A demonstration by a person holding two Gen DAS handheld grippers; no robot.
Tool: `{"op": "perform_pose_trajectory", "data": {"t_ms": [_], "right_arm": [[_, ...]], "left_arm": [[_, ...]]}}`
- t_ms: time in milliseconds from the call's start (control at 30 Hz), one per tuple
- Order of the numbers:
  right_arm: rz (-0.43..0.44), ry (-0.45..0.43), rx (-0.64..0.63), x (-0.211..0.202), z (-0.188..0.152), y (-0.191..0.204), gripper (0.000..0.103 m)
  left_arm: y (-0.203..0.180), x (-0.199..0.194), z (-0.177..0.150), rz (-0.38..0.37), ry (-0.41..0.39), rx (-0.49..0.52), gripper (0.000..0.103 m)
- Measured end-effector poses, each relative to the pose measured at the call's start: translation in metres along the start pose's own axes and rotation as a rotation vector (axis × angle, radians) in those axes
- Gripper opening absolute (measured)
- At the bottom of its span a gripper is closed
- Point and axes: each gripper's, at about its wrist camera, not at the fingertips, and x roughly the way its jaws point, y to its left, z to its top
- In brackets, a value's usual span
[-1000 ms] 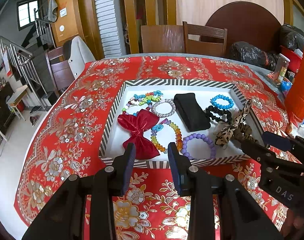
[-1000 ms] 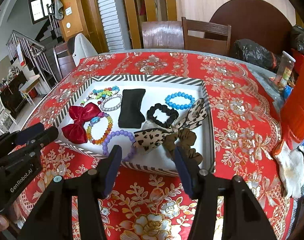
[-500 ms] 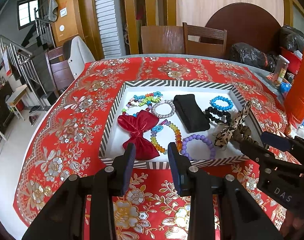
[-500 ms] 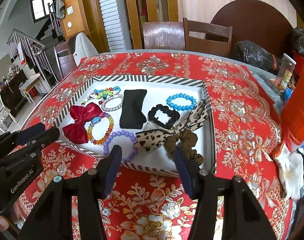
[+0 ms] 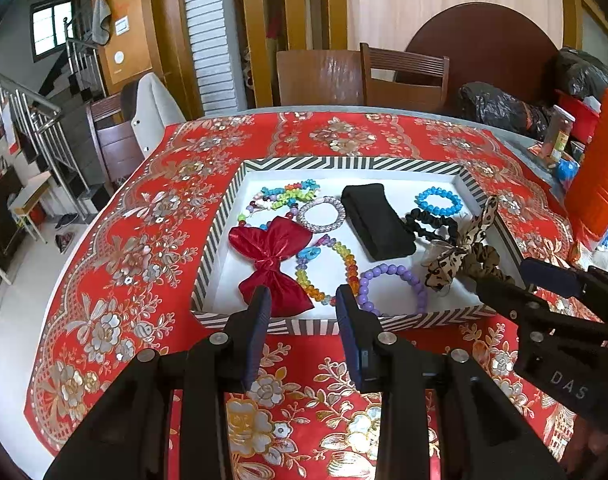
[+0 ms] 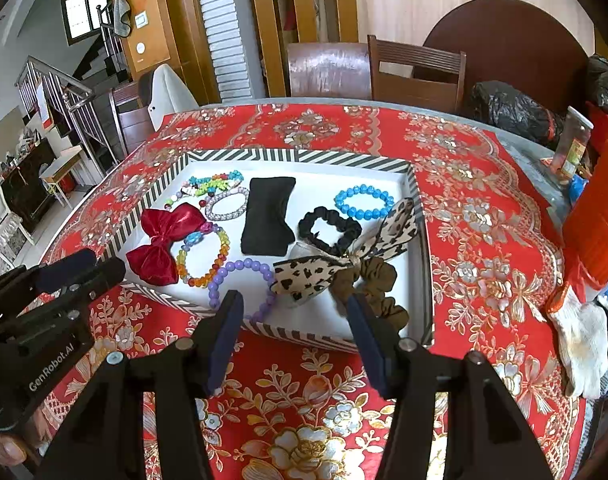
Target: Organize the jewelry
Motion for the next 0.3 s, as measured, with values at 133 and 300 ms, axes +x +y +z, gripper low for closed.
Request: {"op": "perform_pose_trajectory", "data": {"t_ms": [133,300], "right_arm": [[0.001,0.002,0.001,0.0014,-0.0006,-0.0016,0.057],[-0.001,0.002,0.009,0.0024,0.0,-0.0067,0.057]], "left_arm": [[-0.0023,-0.0012,-0.0004,-0.012,-0.015,0.012,0.034],[-0.0013,0.0002,-0.001,-0.02,-0.013,0.01,0.034]]}}
